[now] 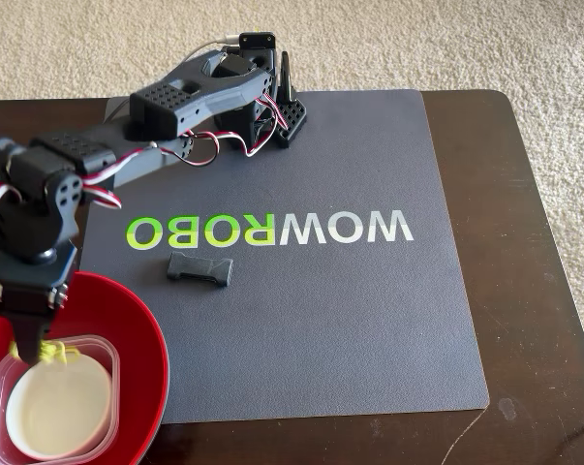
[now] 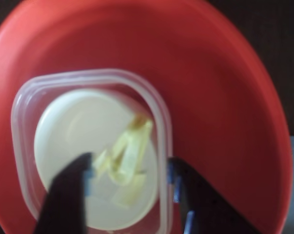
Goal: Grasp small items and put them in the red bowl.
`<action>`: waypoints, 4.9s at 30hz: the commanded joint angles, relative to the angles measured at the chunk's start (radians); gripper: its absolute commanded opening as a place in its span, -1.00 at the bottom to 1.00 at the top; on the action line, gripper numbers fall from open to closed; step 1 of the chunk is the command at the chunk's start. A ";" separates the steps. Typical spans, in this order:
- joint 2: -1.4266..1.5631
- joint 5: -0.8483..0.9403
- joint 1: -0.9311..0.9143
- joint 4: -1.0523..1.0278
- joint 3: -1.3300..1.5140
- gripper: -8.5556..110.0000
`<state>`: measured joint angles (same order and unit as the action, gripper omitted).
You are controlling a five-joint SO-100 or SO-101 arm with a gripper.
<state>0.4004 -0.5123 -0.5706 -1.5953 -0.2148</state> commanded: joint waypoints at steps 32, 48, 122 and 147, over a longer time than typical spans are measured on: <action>1.471 0.149 0.181 0.621 2.404 -0.51; 1.296 0.158 0.166 0.710 2.393 -0.54; 1.500 0.377 0.483 0.155 1.796 -0.57; 2.892 0.440 0.479 0.531 3.223 -0.84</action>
<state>3.2827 -0.0752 -0.0552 -1.0784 2.9851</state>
